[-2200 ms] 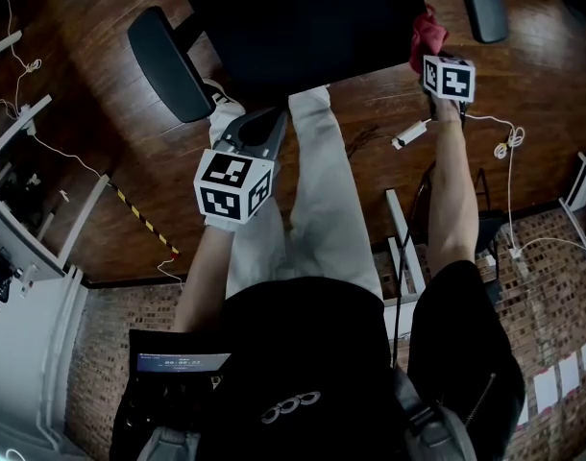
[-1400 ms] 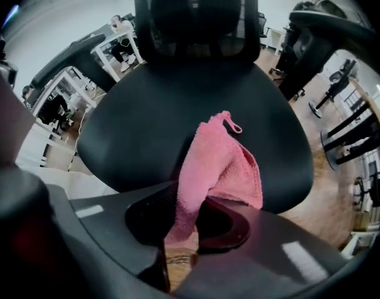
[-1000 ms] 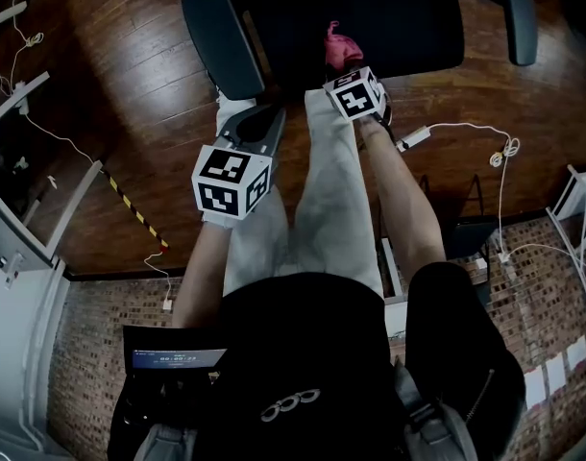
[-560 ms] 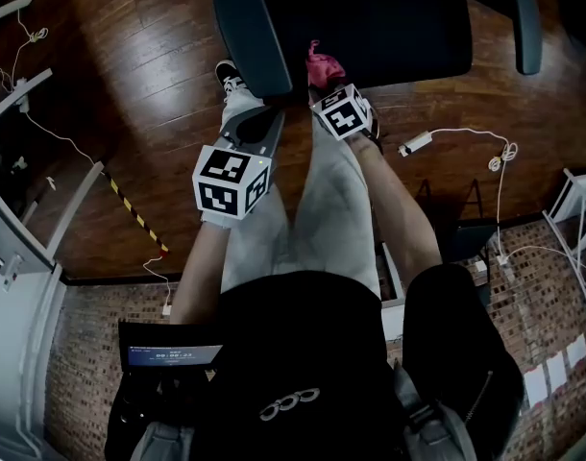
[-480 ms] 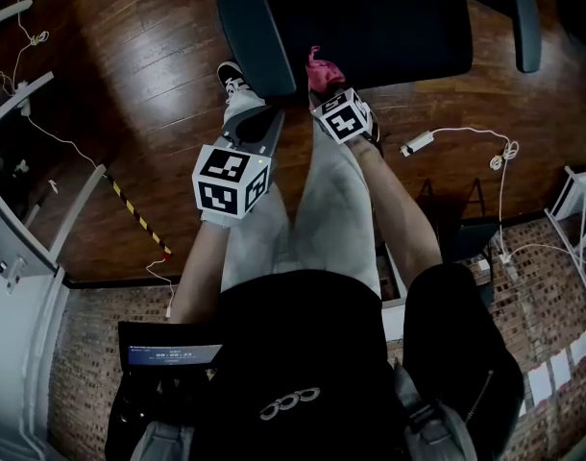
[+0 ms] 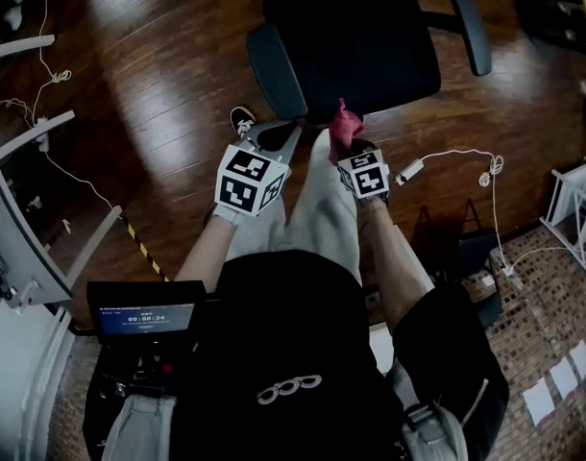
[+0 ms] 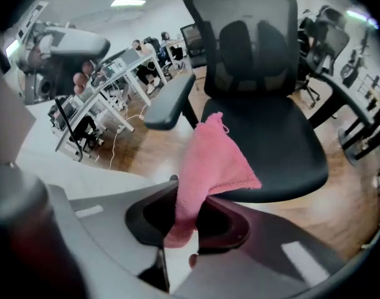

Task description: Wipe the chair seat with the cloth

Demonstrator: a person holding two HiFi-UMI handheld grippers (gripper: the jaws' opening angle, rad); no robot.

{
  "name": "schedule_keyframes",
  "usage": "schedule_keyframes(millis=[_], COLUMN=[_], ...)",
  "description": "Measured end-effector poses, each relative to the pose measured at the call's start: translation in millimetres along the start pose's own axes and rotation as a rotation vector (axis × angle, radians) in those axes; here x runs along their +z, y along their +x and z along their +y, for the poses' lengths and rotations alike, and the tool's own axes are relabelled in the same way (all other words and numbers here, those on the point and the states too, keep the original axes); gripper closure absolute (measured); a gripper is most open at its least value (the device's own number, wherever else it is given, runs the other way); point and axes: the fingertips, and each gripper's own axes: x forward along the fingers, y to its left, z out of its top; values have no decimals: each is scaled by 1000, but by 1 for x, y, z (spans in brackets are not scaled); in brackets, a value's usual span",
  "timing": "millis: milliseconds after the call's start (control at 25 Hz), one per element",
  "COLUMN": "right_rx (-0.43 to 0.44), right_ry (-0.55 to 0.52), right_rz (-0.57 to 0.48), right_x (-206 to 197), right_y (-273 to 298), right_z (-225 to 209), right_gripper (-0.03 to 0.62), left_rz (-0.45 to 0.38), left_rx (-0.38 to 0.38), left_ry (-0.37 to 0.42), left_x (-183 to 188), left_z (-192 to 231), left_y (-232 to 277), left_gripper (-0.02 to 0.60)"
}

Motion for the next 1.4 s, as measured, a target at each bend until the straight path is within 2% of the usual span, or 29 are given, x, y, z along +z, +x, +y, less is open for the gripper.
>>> schedule_keyframes(millis=[160, 320, 440, 600, 720, 880, 1240, 1400], right_rx=[-109, -161, -163, -127, -93, -47, -76, -88], right_ry=[28, -51, -124, -176, -184, -175, -157, -171], right_rz=[-165, -349, -453, -573, -607, -625, -629, -623], right_x=[44, 104, 112, 96, 108, 121, 104, 111], right_y=[-88, -155, -203, -261, -282, -283, -272, -270], right_z=[-23, -36, -24, -9, -5, -3, -15, 1], right_gripper=[526, 526, 526, 526, 526, 528, 528, 528], left_rz=[-11, -77, -123, -203, -243, -266, -260, -268], left_rx=[-37, 6, 43, 74, 85, 104, 92, 80], left_ry=[110, 164, 173, 159, 132, 132, 156, 157], left_x=[48, 93, 96, 90, 109, 124, 109, 108], left_z=[-29, -45, -79, -139, -151, -147, -147, -139], left_y=[-1, -3, -10, -17, -25, -30, -14, -27], left_gripper=[588, 588, 588, 588, 588, 588, 588, 588])
